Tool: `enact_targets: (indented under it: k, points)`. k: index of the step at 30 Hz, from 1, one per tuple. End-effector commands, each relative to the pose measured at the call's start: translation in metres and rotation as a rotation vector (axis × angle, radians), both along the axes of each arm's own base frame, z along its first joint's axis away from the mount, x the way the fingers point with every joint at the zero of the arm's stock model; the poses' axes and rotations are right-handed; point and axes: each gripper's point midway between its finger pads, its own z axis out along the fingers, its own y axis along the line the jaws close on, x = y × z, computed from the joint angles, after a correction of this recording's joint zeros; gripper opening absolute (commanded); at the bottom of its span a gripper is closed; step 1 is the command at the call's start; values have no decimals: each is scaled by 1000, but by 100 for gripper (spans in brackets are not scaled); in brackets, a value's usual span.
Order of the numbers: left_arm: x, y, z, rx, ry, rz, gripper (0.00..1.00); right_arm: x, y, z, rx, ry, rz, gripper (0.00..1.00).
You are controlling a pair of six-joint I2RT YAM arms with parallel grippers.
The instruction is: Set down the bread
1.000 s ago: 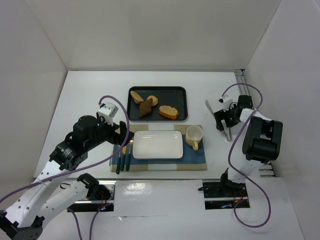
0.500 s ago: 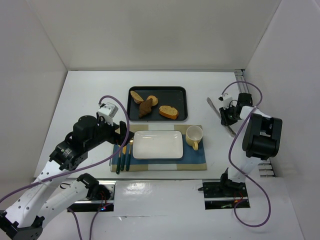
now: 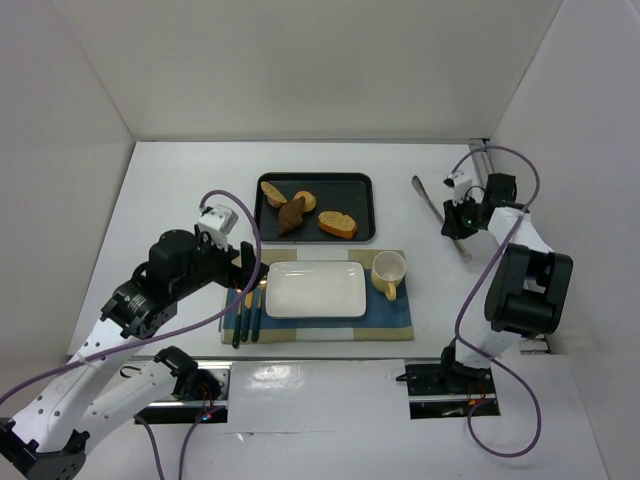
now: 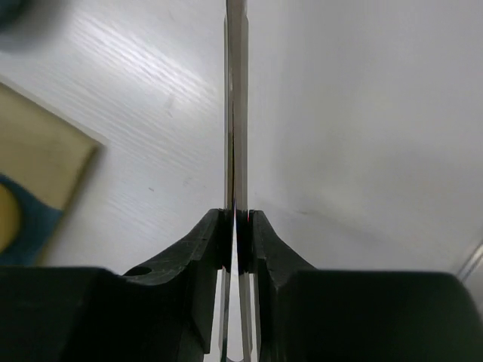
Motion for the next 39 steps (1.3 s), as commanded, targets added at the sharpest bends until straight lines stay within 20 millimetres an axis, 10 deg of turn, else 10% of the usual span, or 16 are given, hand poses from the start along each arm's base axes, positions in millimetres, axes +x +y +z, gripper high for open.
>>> enact_targets:
  k: [1,7,15,26,39]
  points:
    - [6,2,7,3,-48,6,100,21,24,106,113,-242,67,0]
    - [11,3,2,20,-35,24,100,15,83,186,252,-345,240,24]
    - [14,7,-9,50,-10,50,100,22,173,214,279,-355,410,49]
    - [16,12,-11,66,-8,76,100,33,229,193,233,-329,481,64]
    - [16,12,-11,66,-8,76,100,46,228,106,15,-194,419,66]
